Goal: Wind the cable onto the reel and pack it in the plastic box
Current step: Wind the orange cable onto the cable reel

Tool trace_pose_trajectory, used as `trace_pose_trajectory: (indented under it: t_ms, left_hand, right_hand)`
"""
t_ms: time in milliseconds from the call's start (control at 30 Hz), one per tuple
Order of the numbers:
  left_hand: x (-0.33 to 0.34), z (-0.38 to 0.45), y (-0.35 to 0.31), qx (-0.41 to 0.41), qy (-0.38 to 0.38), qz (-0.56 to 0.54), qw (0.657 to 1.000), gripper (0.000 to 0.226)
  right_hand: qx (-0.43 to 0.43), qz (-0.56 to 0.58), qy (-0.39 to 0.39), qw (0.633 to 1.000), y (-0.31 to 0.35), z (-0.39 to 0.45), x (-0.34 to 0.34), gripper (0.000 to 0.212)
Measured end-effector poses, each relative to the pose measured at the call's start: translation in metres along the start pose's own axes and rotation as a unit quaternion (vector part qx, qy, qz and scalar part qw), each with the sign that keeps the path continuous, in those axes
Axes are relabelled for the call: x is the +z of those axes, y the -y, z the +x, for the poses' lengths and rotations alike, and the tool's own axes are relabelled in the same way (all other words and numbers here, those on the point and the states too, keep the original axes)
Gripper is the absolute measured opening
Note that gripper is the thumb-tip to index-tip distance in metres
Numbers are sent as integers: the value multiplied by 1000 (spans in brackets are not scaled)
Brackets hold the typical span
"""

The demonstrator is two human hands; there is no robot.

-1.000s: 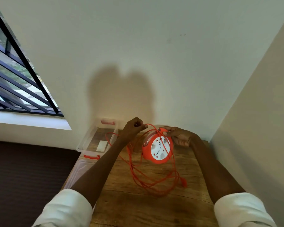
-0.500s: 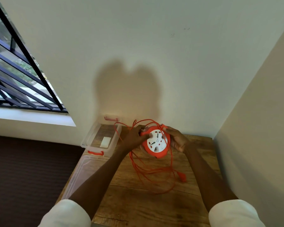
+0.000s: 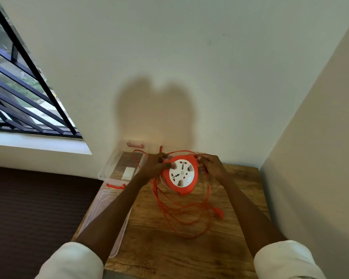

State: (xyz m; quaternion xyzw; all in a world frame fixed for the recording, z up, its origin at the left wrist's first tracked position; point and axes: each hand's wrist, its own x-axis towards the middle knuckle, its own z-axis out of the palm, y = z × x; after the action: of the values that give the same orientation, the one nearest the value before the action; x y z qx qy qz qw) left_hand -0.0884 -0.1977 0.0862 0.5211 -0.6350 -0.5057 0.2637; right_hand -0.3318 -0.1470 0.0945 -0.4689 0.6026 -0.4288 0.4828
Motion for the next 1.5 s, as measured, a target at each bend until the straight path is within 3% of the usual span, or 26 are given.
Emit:
trace_pose_trajectory:
  t_ms: [167,233,300,367,500,667,733,833,900,967,1033,1100,1167,1333,1400,1500]
  left_hand:
    - [-8,-9,0,-22,-22,-159,987,57]
    - [-8,-11,-2,-22,-21,-231,972,57]
    - [-5,-11,-4,-26,-19,-266,963,59]
    - [0,-10,-9,-28,-12,-257,966,60]
    - [11,-11,-12,-4,13,-262,965,50]
    - [11,-17,-5,24,-30,-115,993,41]
    - [9,-22,1,42,-86,-4,995,34]
    - [11,-36,19,16,-240,102,965,34]
    - [15,-46,31,-36,-275,128,952,46]
    - [19,-52,42,-105,-223,97,964,52]
    - [25,-57,46,-179,-135,-60,973,43]
    - [30,-60,42,-232,-62,-235,942,27]
    - [32,-57,42,-228,-38,-305,924,20]
    - [32,-50,41,-206,-51,-314,925,17]
    - [30,-46,40,-197,-90,-267,939,7]
    - [28,-40,40,-132,-150,-208,958,11]
  right_hand:
    - [66,-189,-46,979,-10,7,-13,28]
    - [49,-218,-68,972,-6,2,-12,32]
    - [13,-138,-70,988,4,-1,-7,38]
    - [14,-31,-20,999,15,-2,-2,42]
    - [14,32,43,998,21,-1,-2,44]
    - [19,54,7,998,10,0,-11,37]
    - [29,60,-21,998,5,-1,-14,41]
    - [40,76,-64,994,-3,-3,-18,41]
    - [50,99,-84,990,-7,-6,-21,40]
    - [57,116,-95,987,-9,-8,-22,40]
    - [62,129,-101,985,-11,-10,-23,40]
    - [68,139,-99,983,-13,-12,-24,38]
    - [73,145,-94,982,-15,-15,-24,35]
    - [79,141,-100,982,-22,-21,-28,34]
    - [77,133,-106,982,-26,-23,-30,32]
    - [84,126,-117,981,-30,-25,-33,28]
